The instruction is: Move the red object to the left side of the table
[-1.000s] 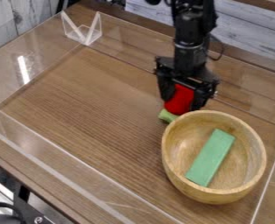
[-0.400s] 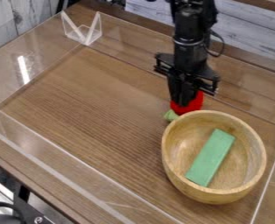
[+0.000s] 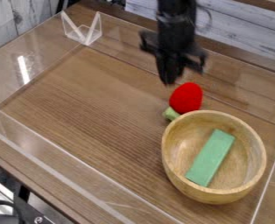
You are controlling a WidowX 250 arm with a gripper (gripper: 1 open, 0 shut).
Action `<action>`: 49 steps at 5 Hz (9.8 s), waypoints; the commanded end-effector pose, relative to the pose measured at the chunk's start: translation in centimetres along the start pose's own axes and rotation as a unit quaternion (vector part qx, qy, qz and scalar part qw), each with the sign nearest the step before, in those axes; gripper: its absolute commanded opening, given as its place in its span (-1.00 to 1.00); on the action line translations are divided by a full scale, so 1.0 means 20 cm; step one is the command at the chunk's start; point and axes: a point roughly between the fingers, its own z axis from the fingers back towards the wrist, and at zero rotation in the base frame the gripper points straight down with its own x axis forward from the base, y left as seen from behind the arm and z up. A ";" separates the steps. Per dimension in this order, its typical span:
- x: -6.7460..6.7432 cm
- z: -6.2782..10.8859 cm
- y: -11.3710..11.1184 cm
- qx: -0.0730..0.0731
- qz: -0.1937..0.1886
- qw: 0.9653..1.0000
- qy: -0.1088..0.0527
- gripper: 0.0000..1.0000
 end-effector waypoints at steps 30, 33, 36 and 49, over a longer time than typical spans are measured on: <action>0.01 0.23 0.98 0.082 0.111 0.990 -0.038 -1.00; 0.00 0.13 0.97 0.097 0.170 0.980 -0.026 -1.00; 0.08 0.05 0.98 0.088 0.146 0.985 -0.028 -1.00; -0.15 -0.19 1.03 0.038 0.306 0.950 0.047 1.00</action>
